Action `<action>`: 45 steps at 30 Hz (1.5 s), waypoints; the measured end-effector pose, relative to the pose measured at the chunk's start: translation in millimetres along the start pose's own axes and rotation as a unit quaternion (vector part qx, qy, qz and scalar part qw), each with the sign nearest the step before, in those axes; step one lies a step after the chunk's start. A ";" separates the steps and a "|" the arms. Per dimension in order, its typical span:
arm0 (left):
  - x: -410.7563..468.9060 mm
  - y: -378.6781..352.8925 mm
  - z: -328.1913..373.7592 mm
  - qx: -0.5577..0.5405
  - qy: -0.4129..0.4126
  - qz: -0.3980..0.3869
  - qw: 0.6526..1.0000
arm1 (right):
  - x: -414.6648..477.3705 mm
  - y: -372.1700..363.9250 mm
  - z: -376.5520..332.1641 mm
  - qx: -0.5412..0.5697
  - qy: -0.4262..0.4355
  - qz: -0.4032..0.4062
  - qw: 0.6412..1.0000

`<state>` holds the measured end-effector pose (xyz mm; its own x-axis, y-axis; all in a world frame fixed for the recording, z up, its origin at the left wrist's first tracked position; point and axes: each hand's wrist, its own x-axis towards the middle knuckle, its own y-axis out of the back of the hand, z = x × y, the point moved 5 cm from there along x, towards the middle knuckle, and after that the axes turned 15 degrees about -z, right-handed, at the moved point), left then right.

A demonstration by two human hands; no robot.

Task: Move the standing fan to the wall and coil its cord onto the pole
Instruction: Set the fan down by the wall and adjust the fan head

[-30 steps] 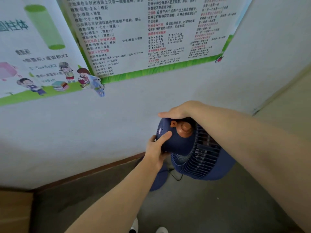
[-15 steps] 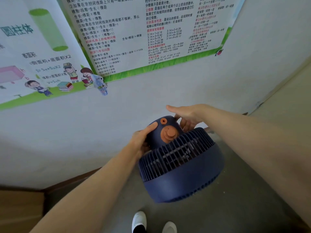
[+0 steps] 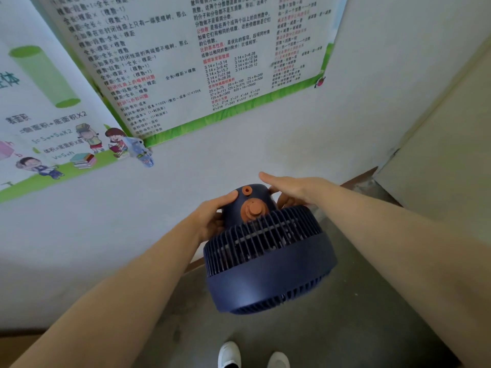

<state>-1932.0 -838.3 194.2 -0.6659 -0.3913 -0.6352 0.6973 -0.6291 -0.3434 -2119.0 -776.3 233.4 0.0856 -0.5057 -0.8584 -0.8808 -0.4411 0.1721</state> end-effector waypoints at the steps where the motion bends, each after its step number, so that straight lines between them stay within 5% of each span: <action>1: 0.8 0.7 2.2 0.007 0.001 0.002 1.000 | -0.4 -0.9 0.7 0.003 -0.001 0.000 1.000; 21: -14.4 -3.3 19.3 0.056 0.022 -0.034 0.998 | -9.4 -16.0 -1.3 -0.033 0.024 0.046 0.998; 30: -32.8 -11.0 25.2 0.115 -0.019 0.093 0.989 | -0.2 -10.7 3.8 -0.074 0.129 0.008 0.989; 36: -62.9 -37.9 44.6 0.209 -0.028 0.245 0.946 | -22.8 9.6 19.6 -0.094 0.227 0.023 0.969; 45: -82.9 -107.4 54.1 0.295 -0.098 0.328 0.892 | -45.5 47.9 55.1 -0.079 0.237 0.021 0.968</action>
<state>-1966.0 -774.6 321.2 -0.2402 -0.8785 -0.4130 0.7319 -0.4434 0.5175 -2190.7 -733.6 254.0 0.2880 -0.7930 -0.5369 -0.8096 -0.5010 0.3057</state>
